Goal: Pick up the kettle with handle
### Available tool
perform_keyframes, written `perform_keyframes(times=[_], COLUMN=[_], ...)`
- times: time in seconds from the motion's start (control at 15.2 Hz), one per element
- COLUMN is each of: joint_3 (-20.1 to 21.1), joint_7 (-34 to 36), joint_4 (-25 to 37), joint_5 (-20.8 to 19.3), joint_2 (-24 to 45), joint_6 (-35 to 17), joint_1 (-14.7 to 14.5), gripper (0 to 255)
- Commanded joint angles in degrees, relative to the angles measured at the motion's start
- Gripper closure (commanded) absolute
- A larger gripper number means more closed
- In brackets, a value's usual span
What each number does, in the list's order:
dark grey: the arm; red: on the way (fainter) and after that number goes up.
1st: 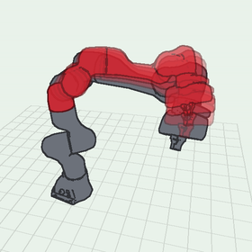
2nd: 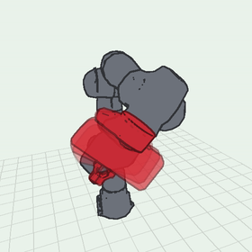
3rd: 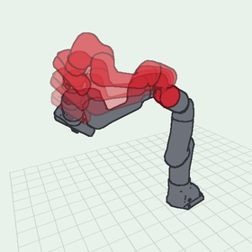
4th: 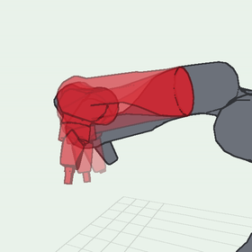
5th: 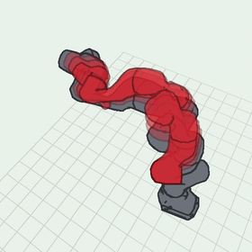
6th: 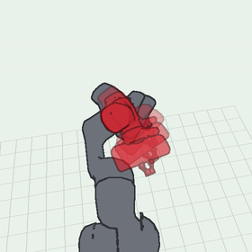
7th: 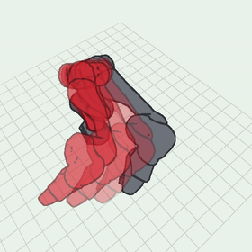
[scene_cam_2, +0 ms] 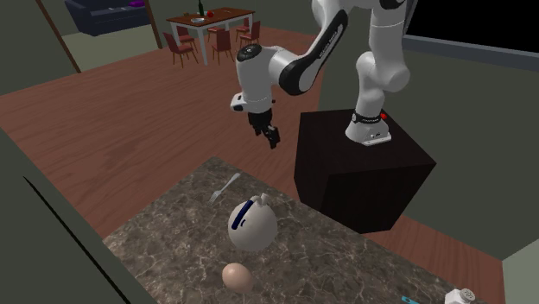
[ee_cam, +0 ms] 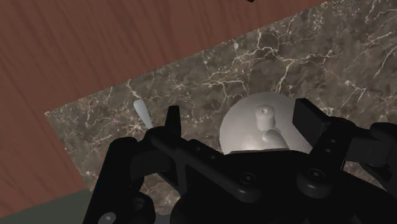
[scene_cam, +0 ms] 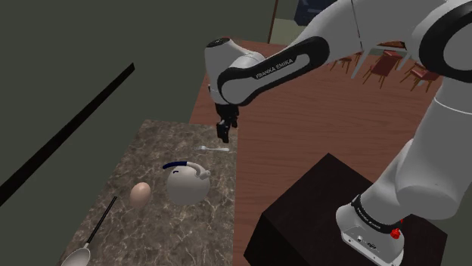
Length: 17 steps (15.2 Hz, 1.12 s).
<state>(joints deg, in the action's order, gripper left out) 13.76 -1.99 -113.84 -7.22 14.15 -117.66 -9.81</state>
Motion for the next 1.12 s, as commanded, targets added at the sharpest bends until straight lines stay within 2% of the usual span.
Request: perform_keyframes(times=[0.0, 0.79, 1.06], joint_3=[0.5, 1.4, 1.1], joint_7=[0.1, -2.4, -2.3], joint_4=[2.9, 24.1, 25.2], joint_5=[-1.1, -7.5, -8.0], joint_2=[4.1, 29.0, 31.4], joint_6=[-0.5, 0.0, -1.2], joint_1=[-1.2, -9.1, -9.7], gripper=[0, 0, 0])
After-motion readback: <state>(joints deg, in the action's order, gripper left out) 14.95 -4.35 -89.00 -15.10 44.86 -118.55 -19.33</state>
